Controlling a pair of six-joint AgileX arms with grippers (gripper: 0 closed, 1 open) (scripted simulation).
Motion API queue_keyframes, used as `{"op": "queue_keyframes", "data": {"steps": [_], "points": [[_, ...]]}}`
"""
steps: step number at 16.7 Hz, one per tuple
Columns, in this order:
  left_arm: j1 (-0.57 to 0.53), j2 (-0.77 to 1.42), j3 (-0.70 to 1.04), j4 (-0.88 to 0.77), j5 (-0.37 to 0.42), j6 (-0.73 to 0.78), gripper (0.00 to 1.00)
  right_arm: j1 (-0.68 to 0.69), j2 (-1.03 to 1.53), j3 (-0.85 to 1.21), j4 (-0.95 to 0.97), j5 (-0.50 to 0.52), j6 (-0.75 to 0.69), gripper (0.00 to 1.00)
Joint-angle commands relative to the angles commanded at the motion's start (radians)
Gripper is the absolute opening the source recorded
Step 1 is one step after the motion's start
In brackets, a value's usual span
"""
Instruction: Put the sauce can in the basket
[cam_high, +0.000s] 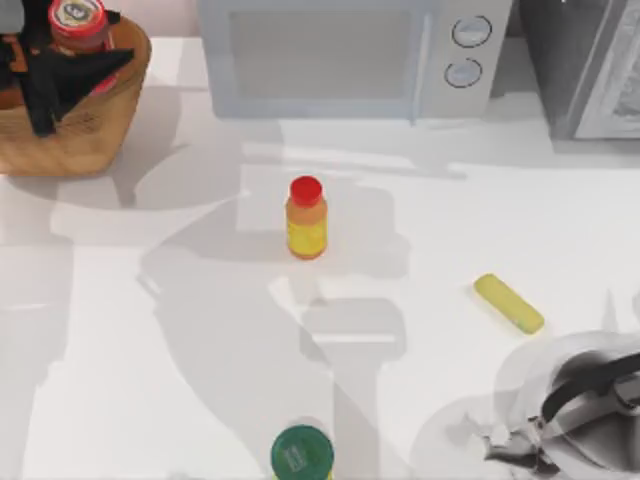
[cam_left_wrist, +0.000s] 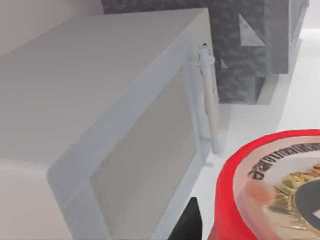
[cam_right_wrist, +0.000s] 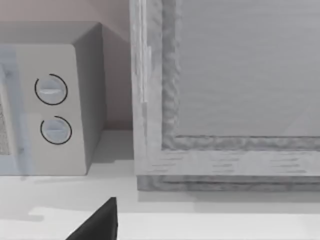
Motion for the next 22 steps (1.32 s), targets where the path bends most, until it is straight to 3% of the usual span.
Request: {"op": "queue_keyframes", "data": {"steps": [5,9,16,22], "points": [[0.166,0.034,0.251,-0.213,-0.061,-0.102,0.0,0.0,0.0,0.0,0.0,0.0,0.0,1.0],[0.249,0.066,0.355,-0.308,-0.095,-0.146,0.0,0.0,0.0,0.0,0.0,0.0,0.0,1.0],[0.244,0.072,0.361,-0.297,-0.104,-0.156,0.0,0.0,0.0,0.0,0.0,0.0,0.0,1.0],[0.164,0.153,0.358,-0.137,-0.178,-0.247,0.0,0.0,0.0,0.0,0.0,0.0,0.0,1.0]]}}
